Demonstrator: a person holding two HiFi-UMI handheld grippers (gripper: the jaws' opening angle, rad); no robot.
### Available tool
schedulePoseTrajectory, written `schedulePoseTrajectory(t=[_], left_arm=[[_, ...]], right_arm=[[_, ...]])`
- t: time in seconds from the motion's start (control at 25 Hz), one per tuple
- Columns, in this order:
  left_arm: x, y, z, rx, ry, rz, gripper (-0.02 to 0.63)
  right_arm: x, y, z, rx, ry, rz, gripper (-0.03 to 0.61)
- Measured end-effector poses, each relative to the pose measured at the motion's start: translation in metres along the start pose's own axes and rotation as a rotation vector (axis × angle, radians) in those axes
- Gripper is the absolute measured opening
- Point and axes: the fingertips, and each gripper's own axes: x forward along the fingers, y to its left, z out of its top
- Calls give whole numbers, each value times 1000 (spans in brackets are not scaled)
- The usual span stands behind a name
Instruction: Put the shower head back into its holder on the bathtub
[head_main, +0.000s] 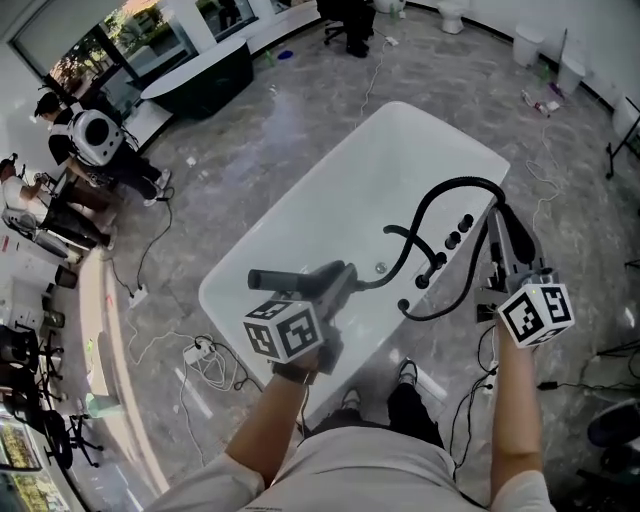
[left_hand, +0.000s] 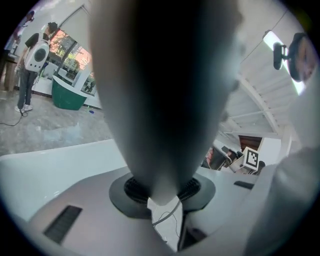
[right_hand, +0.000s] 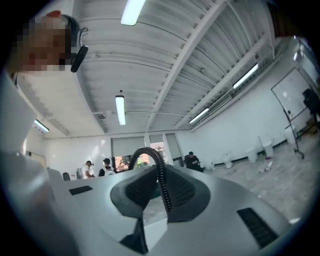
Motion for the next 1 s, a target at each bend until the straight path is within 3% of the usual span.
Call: schedulePoseTrajectory(t=[0.2, 0.28, 0.36, 0.52, 0.72, 1.0], left_arm=[[11, 12, 3, -4, -29, 93, 103], [8, 18, 6, -14, -50, 119, 103], [5, 23, 7, -18, -73, 145, 103], [-5, 23, 15, -18, -122, 167, 103], [-18, -1, 50, -21, -208, 94, 101], [-26, -41, 81, 0, -234, -7, 101]], right_arm=[[50, 14, 6, 130, -5, 183, 58], [68, 24, 14, 104, -26, 230, 14], [84, 35, 20, 69, -24, 287, 14], [96, 41, -9, 58, 84, 348, 14], [59, 13, -104, 129, 284, 270, 14], [-34, -73, -237, 233, 528, -15, 15]])
